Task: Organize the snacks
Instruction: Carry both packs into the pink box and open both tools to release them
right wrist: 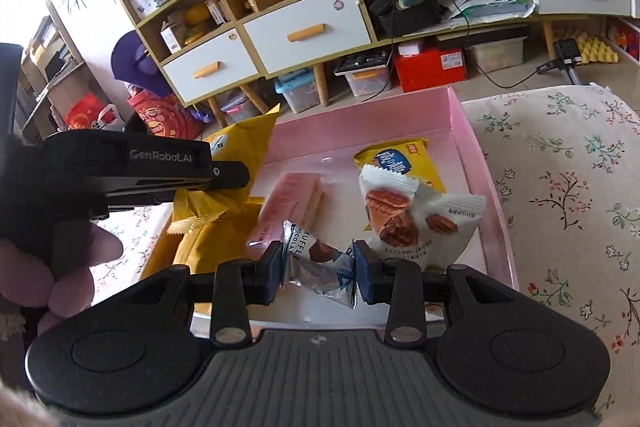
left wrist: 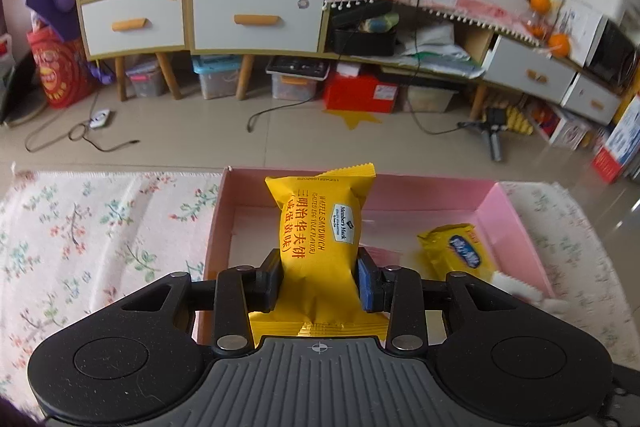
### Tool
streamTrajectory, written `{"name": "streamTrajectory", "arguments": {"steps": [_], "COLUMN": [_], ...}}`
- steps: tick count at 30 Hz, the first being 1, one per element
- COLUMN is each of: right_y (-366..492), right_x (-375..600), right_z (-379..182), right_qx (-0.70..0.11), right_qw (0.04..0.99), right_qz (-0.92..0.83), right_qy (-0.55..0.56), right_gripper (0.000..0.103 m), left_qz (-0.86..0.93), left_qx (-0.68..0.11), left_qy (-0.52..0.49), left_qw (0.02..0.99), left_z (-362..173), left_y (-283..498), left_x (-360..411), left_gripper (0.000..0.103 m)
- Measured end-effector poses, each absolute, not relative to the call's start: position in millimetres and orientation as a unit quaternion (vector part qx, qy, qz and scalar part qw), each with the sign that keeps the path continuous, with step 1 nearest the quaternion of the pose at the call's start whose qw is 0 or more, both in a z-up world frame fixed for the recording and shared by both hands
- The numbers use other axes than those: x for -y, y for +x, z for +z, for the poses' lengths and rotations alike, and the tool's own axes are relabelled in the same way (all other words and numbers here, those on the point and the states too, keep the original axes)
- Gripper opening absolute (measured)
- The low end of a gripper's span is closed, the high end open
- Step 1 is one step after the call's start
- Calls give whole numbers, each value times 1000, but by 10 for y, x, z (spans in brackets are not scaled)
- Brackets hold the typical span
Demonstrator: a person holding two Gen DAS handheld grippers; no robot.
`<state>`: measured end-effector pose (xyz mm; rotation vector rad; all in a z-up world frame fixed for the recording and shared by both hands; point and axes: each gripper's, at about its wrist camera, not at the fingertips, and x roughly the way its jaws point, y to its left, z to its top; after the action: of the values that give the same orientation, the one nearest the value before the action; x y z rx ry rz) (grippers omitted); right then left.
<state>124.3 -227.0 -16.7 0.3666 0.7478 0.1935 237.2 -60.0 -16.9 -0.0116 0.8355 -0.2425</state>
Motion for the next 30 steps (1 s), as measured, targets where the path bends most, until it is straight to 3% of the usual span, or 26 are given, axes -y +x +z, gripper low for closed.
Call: {"name": "streamTrajectory", "arguments": {"steps": [9,12,16,19,30], "right_y": [1279,1279,1260,1243,1111], "right_x": [2262,2252,2282,2314,2382], "right_z": [-175,-148,-112,-78,115], "right_qx": [-363,-360,-353,-351,-349], "right_qw": [911,911,913,913,917], "right_qz": [86,86,83,80,88], "right_qy": [178,179,188,193,174], "right_gripper": [36,41,51,59,72], "left_qz": [-118,-139,-152,-153,-156], "left_qx": [-433,-431,-418,-410,-400], "left_qy": [53,56,32,27,-4], "left_qw": [892,890,895,899,903], "left_z": [-178,-143,-82,-48,48], "left_y": [2542,2530,2451,2375,1973], "left_x": [772,794,751,705,472], "left_gripper": [35,39,58,66,75]}}
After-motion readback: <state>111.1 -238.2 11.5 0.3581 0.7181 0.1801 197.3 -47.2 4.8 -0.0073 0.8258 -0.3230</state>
